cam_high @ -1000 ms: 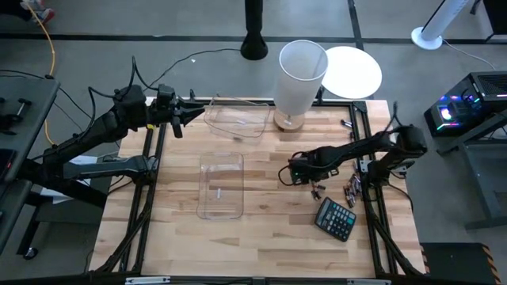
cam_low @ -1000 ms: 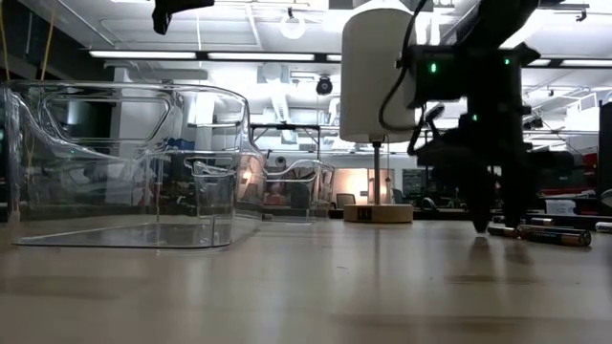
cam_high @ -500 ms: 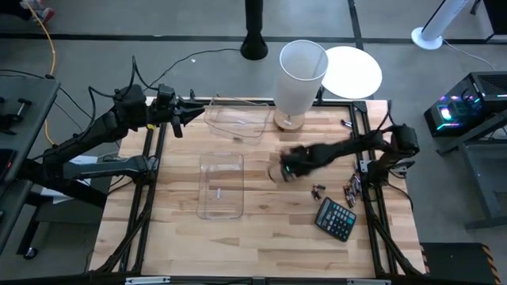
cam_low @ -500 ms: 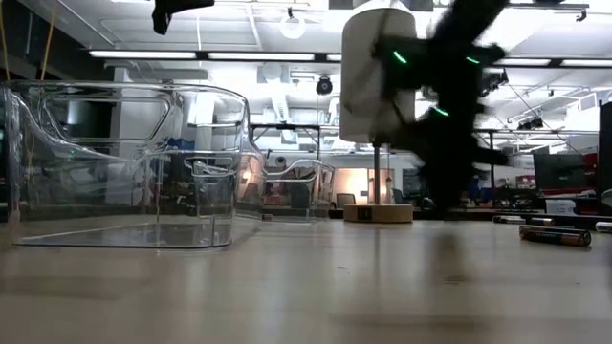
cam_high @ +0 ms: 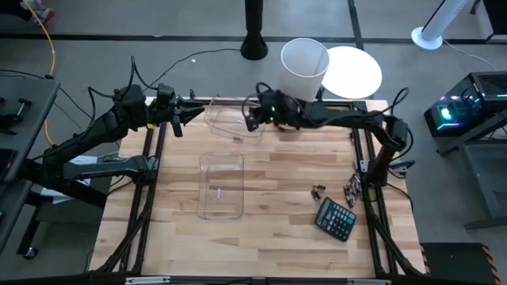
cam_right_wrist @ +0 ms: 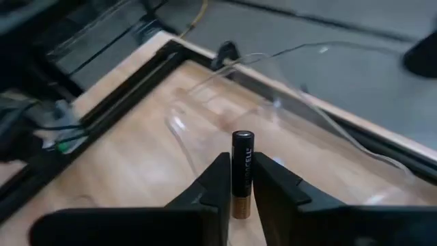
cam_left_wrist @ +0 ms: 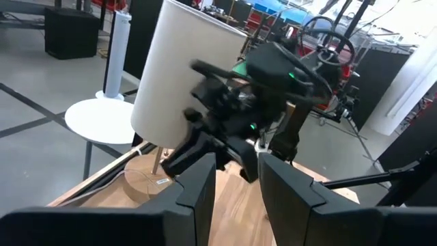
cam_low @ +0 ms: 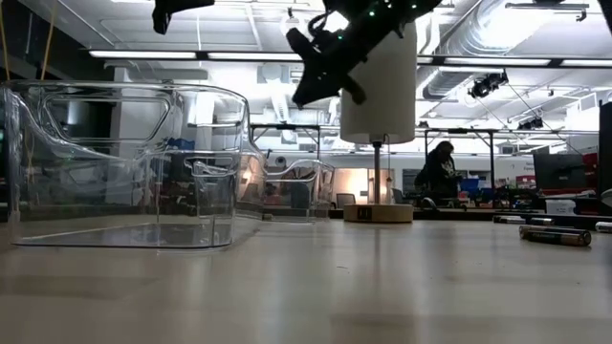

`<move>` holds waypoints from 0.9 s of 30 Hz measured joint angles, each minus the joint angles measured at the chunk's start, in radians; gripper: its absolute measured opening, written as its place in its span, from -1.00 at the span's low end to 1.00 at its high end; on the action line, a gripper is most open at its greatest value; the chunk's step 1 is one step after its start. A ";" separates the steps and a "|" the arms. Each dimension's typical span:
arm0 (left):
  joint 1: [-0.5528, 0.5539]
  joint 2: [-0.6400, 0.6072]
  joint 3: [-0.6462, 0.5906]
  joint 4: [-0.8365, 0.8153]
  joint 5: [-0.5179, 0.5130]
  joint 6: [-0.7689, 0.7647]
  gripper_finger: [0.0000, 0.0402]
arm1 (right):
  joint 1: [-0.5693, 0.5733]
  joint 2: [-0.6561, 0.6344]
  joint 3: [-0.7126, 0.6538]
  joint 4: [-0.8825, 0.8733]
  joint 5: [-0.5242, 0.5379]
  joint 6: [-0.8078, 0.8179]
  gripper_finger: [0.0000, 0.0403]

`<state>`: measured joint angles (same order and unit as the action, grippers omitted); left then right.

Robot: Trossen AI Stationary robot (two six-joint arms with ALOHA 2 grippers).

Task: Sort batteries
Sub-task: Put the black battery into the top transparent bin

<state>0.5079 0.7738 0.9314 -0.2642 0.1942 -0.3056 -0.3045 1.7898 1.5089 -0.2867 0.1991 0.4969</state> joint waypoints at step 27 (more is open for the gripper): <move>0.000 0.000 0.000 -0.002 0.000 -0.006 -0.47 | 0.305 -0.491 -0.638 -0.769 -0.238 0.019 -0.10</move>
<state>0.5083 0.7738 0.9314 -0.2661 0.1944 -0.3119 0.0005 1.2989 0.8706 -1.0558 -0.0391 0.5162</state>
